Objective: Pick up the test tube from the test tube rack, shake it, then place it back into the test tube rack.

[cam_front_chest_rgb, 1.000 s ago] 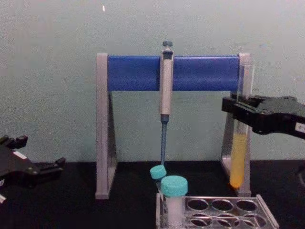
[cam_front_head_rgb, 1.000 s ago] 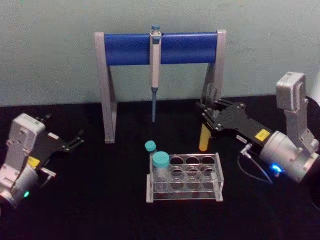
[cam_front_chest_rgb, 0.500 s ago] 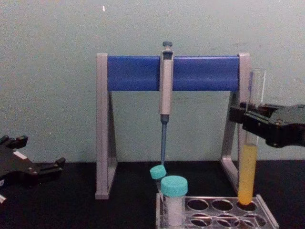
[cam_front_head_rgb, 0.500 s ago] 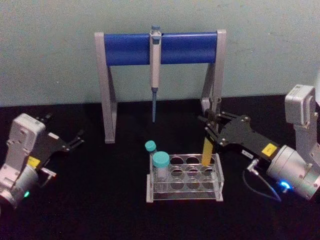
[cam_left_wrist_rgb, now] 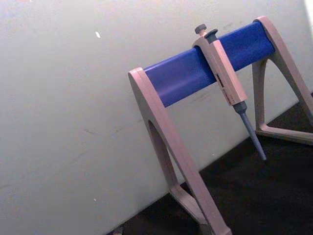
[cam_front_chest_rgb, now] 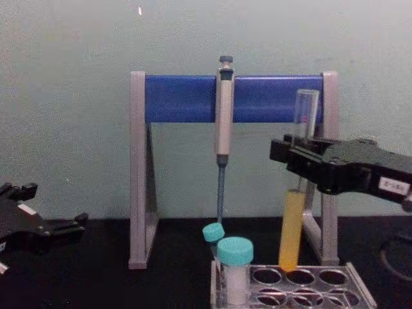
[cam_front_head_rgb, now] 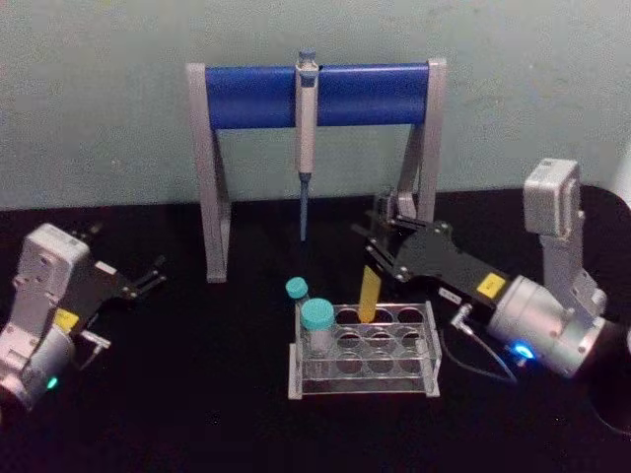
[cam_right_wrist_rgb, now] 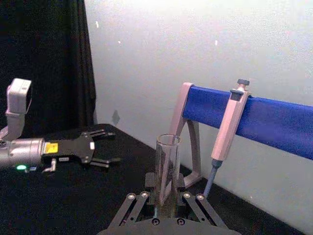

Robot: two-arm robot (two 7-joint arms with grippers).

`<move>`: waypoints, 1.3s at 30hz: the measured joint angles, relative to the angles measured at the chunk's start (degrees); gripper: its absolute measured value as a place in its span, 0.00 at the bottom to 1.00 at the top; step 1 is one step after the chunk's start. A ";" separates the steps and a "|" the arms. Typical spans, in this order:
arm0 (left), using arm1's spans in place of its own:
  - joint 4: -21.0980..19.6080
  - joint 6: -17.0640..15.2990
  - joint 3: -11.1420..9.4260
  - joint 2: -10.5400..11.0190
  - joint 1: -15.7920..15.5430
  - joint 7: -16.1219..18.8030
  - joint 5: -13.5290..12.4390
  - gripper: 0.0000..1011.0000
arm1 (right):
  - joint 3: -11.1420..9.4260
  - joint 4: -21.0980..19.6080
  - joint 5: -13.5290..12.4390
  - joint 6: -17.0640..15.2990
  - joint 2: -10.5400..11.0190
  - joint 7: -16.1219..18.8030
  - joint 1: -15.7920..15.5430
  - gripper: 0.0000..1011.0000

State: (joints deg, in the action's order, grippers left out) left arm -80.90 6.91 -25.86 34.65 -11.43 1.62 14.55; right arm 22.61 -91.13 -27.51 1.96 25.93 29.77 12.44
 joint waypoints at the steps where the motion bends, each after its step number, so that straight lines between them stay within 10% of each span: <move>1: 0.00 0.00 0.00 0.00 0.00 0.00 0.00 1.00 | 0.32 0.93 -0.01 0.24 -0.44 0.09 0.83 0.22; 22: 0.00 0.00 0.00 0.00 0.00 0.00 0.00 1.00 | -0.97 4.87 1.69 1.12 -1.97 -3.52 3.32 0.22; 39: 0.00 0.00 0.00 0.00 0.00 0.00 0.00 1.00 | -3.91 -3.80 3.15 -2.27 1.66 -5.36 -3.57 0.22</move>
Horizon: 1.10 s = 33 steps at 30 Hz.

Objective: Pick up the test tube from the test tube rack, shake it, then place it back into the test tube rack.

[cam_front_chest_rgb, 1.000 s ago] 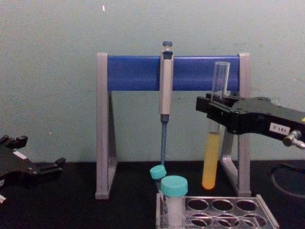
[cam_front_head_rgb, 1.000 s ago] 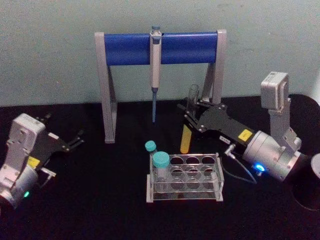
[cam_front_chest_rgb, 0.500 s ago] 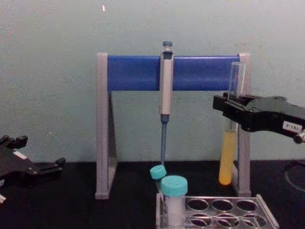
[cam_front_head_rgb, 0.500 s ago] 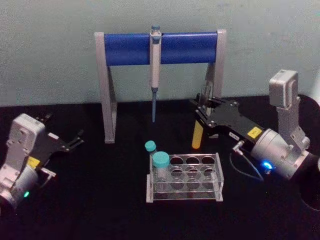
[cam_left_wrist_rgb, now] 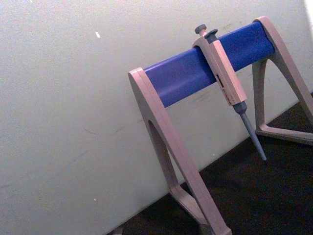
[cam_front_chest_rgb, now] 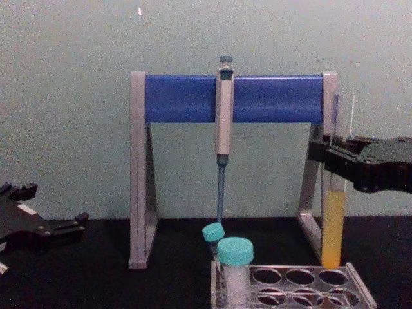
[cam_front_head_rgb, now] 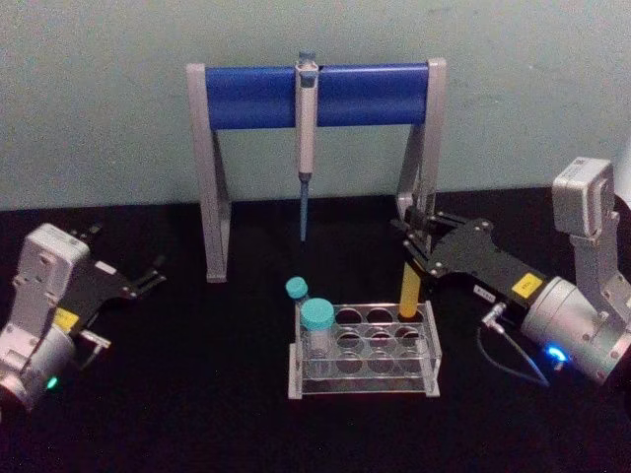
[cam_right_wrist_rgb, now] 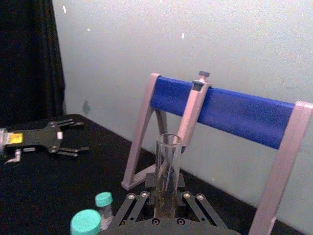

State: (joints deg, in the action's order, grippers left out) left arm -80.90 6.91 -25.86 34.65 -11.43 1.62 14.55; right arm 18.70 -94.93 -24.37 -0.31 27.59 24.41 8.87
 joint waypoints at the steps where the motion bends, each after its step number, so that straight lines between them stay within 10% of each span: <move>1: 0.00 0.00 0.00 0.00 0.00 0.00 0.00 1.00 | 0.04 -0.45 -0.18 -0.38 0.18 0.23 -0.31 0.22; 18: 0.00 0.00 0.00 0.00 0.00 0.00 0.00 1.00 | 3.33 2.94 -2.49 0.20 -2.01 3.48 3.20 0.22; 33: 0.00 0.00 0.00 0.00 0.00 0.00 0.00 1.00 | 2.66 7.61 0.34 3.17 -5.30 -0.45 5.53 0.22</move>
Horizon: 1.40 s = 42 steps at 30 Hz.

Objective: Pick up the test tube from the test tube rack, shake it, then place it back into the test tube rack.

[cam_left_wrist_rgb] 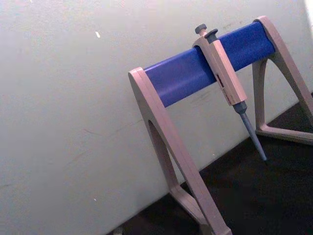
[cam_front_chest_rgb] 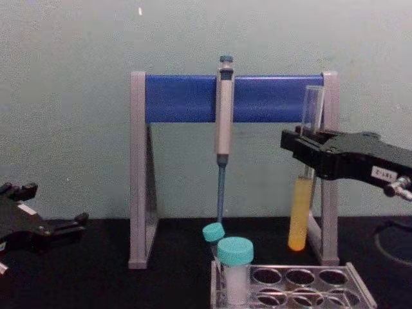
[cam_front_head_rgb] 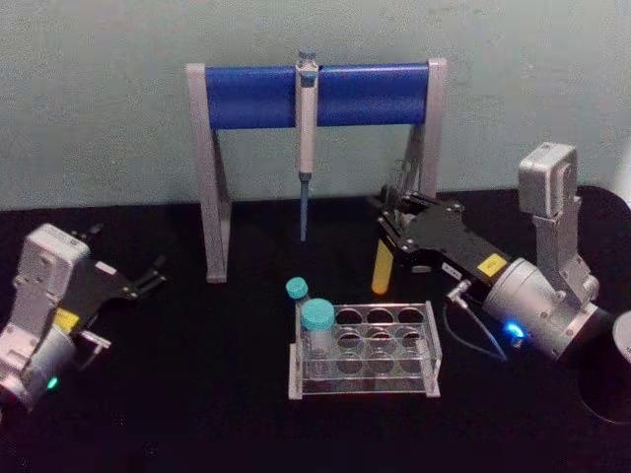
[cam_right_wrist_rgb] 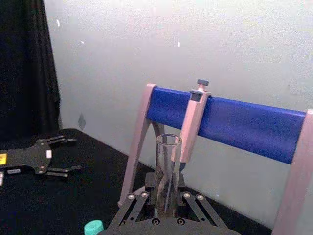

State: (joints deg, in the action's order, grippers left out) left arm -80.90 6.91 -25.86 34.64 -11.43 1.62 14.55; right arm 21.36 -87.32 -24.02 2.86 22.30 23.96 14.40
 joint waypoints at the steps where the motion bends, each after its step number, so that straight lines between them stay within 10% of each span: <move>1: 0.00 0.00 0.00 0.00 0.00 0.00 0.00 1.00 | -0.22 -0.04 0.19 0.00 -0.07 -0.23 -0.11 0.22; 27: 0.00 0.00 0.00 0.00 0.00 0.00 0.00 1.00 | -3.37 -5.40 2.51 -2.24 2.71 -0.93 -4.68 0.22; 42: 0.00 0.00 0.00 0.00 0.00 0.00 0.00 1.00 | -1.07 -7.51 -1.88 -3.29 4.90 5.12 -5.28 0.22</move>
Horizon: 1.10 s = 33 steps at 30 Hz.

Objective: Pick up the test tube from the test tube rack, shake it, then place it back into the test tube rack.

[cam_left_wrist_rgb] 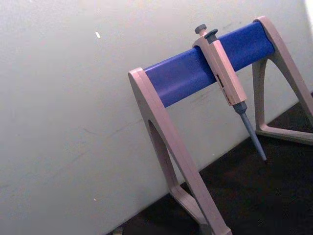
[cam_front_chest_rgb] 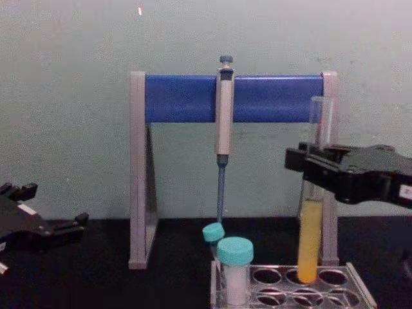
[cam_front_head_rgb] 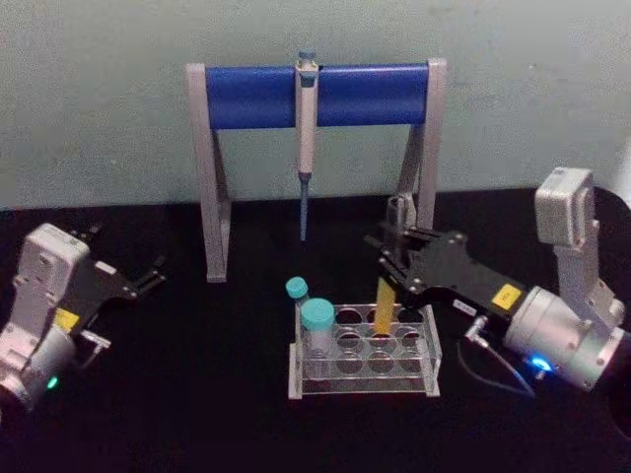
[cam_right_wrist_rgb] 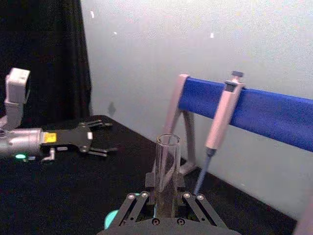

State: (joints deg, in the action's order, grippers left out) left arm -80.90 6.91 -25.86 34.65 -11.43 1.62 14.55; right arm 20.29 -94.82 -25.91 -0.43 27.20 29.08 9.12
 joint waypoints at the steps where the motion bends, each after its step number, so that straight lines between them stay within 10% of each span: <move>1: 0.00 0.00 0.00 0.00 0.00 0.00 0.00 1.00 | 0.33 0.32 -0.13 0.00 -0.11 0.20 0.34 0.22; 13: 0.00 0.00 0.00 0.00 0.00 0.00 0.00 1.00 | 2.45 6.88 -0.40 3.58 -3.27 -0.33 5.21 0.22; 33: 0.00 0.00 0.00 0.00 0.00 0.00 0.00 1.00 | 0.79 7.49 2.01 4.16 -4.01 -3.43 4.87 0.22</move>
State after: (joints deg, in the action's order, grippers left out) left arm -80.90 6.91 -25.86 34.65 -11.43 1.62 14.55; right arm 21.08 -87.33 -23.90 3.72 23.18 25.65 13.99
